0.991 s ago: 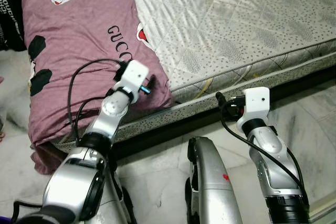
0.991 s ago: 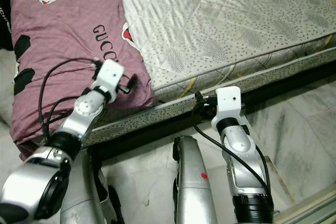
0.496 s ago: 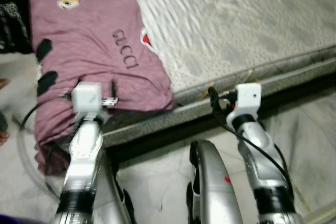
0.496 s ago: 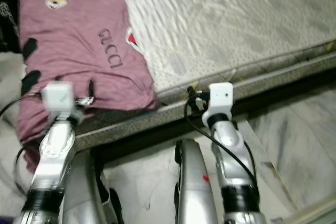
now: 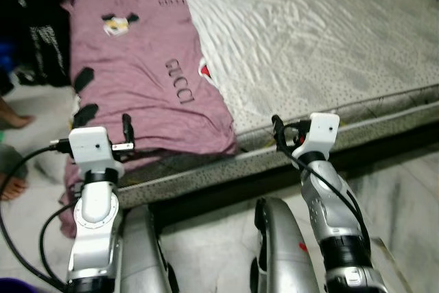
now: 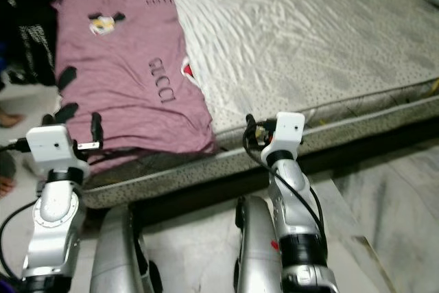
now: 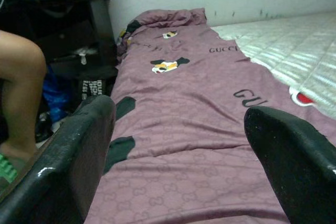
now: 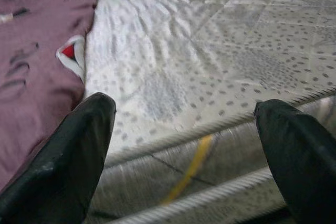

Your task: Clean up the room

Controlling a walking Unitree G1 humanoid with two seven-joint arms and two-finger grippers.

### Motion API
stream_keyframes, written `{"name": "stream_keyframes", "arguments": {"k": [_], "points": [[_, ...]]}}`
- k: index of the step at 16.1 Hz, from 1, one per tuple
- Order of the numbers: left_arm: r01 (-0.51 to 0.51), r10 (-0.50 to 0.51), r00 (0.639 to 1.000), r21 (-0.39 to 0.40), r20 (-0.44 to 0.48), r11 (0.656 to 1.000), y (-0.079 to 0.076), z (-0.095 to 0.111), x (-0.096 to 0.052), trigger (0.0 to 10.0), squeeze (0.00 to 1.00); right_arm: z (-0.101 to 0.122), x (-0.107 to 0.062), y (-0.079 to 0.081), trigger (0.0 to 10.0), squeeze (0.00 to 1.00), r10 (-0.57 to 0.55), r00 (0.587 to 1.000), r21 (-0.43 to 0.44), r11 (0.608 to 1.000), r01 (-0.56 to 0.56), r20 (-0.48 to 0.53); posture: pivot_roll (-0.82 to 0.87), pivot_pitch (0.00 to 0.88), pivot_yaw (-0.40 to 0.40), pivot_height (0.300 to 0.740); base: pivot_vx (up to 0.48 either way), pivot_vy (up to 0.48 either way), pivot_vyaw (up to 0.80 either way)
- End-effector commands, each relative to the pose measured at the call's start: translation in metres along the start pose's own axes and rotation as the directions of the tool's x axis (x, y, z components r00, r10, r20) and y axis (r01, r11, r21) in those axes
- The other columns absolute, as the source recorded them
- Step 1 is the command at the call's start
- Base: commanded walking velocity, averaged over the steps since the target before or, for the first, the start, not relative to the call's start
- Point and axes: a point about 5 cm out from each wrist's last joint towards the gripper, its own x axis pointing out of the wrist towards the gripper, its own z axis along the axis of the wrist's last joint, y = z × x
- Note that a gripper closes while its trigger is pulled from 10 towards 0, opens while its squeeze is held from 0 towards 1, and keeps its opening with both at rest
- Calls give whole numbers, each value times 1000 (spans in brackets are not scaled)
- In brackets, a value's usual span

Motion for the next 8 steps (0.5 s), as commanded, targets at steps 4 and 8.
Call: {"name": "stream_keyframes", "arguments": {"k": [4, 8], "points": [[54, -54, 999, -18, 8, 998, -7, 9, 12, 10000, 0, 20, 14, 29, 10000, 0, 65, 993, 74, 995, -73, 103, -26, 0, 54, 545, 0, 0, 0], [88, -88, 996, -22, 5, 996, -12, 8, 15, 10000, 0, 15, 14, 44, 10000, 0, 109, 988, 81, 990, -118, 107, -31, 0, 54, 598, 0, 0, 0]]}}
